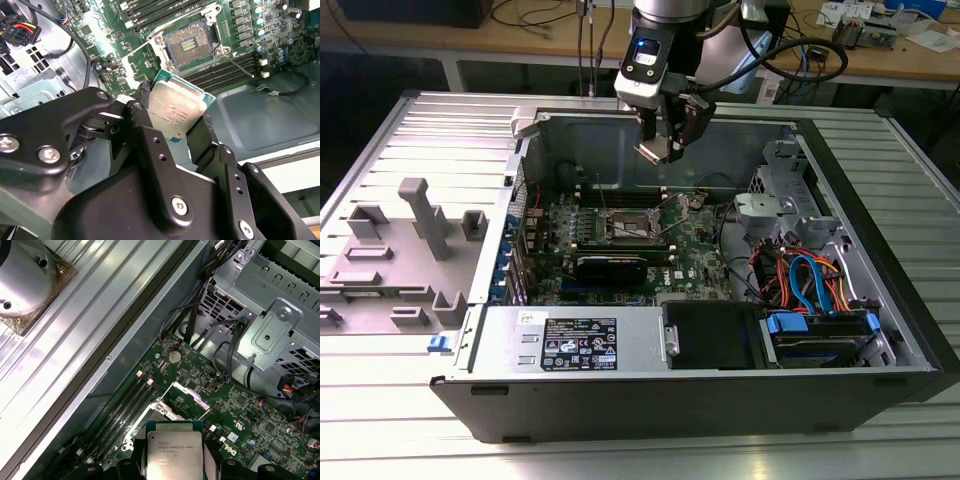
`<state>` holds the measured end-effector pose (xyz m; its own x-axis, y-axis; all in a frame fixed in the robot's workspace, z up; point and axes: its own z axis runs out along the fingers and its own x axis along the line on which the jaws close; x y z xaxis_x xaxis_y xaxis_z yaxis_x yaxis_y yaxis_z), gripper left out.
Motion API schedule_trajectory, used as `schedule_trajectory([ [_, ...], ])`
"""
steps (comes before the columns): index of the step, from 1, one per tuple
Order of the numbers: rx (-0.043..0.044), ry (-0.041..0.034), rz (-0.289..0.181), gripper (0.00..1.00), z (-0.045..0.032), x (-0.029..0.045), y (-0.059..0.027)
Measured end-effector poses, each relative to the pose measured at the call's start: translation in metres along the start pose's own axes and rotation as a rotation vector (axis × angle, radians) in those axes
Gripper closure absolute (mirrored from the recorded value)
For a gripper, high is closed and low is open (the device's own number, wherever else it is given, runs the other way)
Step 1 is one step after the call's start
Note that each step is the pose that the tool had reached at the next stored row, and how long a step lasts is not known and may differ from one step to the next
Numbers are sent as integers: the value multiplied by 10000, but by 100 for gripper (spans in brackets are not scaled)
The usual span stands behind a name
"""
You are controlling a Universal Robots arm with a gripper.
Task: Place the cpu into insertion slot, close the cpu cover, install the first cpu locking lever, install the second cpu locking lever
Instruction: 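Place the cpu into insertion slot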
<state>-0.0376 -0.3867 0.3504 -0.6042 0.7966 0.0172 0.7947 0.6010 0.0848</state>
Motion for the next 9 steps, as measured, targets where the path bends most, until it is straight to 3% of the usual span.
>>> schedule_trajectory([
  [4, 0, -3, 21, 46, 0, 0, 0],
  [5, -9, -46, 540, 46, 4, -2, -2],
  [6, -13, -63, 734, 46, 5, -2, -2],
  [9, -17, -84, 986, 46, 7, -3, -3],
])
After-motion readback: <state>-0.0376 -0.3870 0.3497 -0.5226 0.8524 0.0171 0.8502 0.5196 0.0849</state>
